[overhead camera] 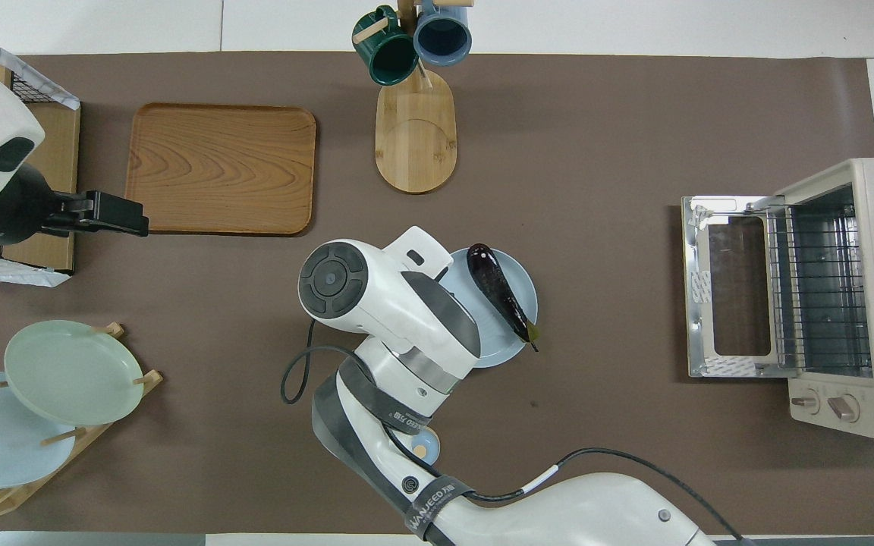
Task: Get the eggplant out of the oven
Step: 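Pull the eggplant out and lower it onto the blue plate, then open the right gripper and lift it away from the plate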
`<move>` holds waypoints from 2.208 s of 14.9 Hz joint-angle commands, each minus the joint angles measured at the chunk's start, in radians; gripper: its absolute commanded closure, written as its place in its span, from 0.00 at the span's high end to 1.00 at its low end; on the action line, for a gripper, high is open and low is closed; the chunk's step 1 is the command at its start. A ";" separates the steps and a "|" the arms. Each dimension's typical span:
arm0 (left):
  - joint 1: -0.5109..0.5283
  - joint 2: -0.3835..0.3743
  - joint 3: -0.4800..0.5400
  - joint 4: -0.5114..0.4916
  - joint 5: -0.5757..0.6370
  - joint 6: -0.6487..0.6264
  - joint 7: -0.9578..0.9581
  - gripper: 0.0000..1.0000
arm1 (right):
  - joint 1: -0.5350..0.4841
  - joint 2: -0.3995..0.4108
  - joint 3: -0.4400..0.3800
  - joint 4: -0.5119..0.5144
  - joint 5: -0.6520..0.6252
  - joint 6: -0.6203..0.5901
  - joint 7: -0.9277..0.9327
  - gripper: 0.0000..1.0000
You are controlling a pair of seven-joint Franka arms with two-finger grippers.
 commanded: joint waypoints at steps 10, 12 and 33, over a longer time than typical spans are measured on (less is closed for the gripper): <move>0.009 0.010 -0.006 0.014 -0.006 0.017 -0.001 1.00 | -0.035 -0.022 0.001 -0.005 0.115 0.081 -0.022 0.51; 0.009 0.010 -0.006 0.014 -0.008 0.017 -0.001 1.00 | -0.077 -0.065 -0.008 -0.004 0.075 -0.008 -0.095 0.46; -0.386 0.405 -0.012 0.044 -0.054 0.448 -0.565 1.00 | -0.542 -0.276 -0.007 -0.483 -0.304 0.045 -0.345 0.00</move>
